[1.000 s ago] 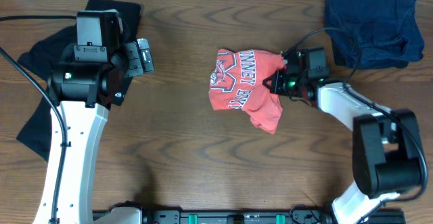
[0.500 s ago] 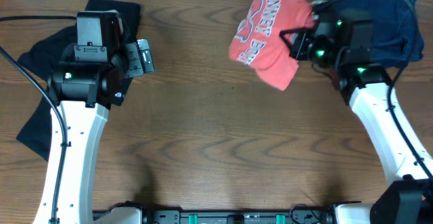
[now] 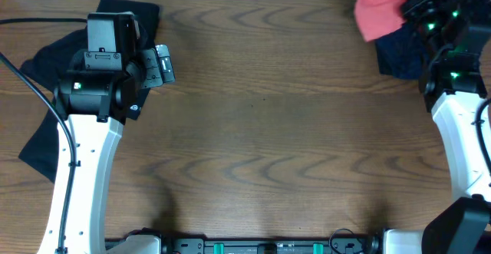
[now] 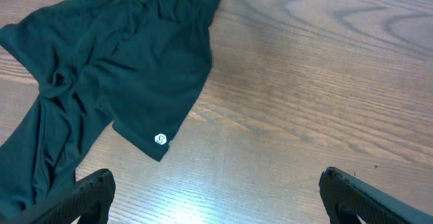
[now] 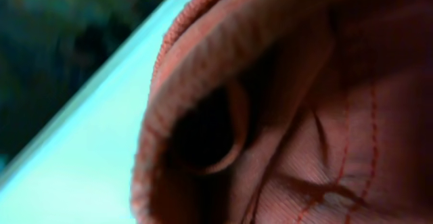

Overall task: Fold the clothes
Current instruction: 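Carry the folded shirt to the top-right pile with the right gripper, then lower the orange shirt onto the navy pile and press it flat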

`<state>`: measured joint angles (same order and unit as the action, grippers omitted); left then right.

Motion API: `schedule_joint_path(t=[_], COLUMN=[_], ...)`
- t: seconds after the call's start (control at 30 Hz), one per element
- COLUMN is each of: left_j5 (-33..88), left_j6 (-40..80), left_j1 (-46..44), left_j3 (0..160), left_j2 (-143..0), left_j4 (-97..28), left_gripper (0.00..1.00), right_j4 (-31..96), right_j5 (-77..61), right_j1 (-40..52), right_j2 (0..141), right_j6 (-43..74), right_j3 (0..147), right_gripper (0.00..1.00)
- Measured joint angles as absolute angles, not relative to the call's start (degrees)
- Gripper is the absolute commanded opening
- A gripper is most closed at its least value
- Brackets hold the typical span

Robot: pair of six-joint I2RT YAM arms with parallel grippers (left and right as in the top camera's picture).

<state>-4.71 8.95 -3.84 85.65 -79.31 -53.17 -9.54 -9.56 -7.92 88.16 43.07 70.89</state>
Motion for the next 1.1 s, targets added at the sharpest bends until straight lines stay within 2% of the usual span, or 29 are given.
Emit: schedule_joint_path(t=[0.23,0.53,0.8,0.87,0.9,0.93,0.97,1.0,1.1], left_j5=[-4.71,-4.71,-4.71,-4.71,-4.71,-4.71,-4.71,-4.71,-4.71], left_j6=[8.97,8.97,8.97,8.95,8.97,8.97,8.97,8.97,8.99], left_j1=[-3.84,-3.84,-3.84,-3.84,-3.84,-3.84,-3.84,-3.84,-3.84], left_j3=[85.65,85.65,85.65,85.65,85.65,85.65,85.65,85.65,85.65], left_j2=[-79.31,-79.31,-79.31,-79.31,-79.31,-79.33,-79.4,-79.42,-79.94], left_j4=[-53.17,-53.17,-53.17,-53.19,-53.17,-53.17,-53.17,-53.19,-53.17], left_gripper=[0.98,0.98,0.98,0.98,0.98,0.98,0.98,0.98,0.98], right_j4=[-16.08,-29.54,-30.94,-30.72,-30.63,-30.61,-30.24,-30.04,-28.47], right_j5=[-2.7,-3.64,-5.48,-6.04,-6.44,-6.68,-7.09,-7.42,-8.93], right_j1=[-11.03,-16.58,-20.08,-20.38,-20.4,-20.4,-20.4,-20.4,-20.45], right_j2=[93.97,105.21,109.45,110.87,111.68,112.25,113.06,113.47,114.21], right_j6=[48.53,51.42,53.54,53.67,53.65,53.69,53.63,53.54,51.29], right_j3=[71.18,71.18,71.2,71.2,71.2,71.2,71.2,71.2,71.2], right_gripper=[0.01,0.01,0.01,0.13,0.42,0.57,0.87,0.99,0.99])
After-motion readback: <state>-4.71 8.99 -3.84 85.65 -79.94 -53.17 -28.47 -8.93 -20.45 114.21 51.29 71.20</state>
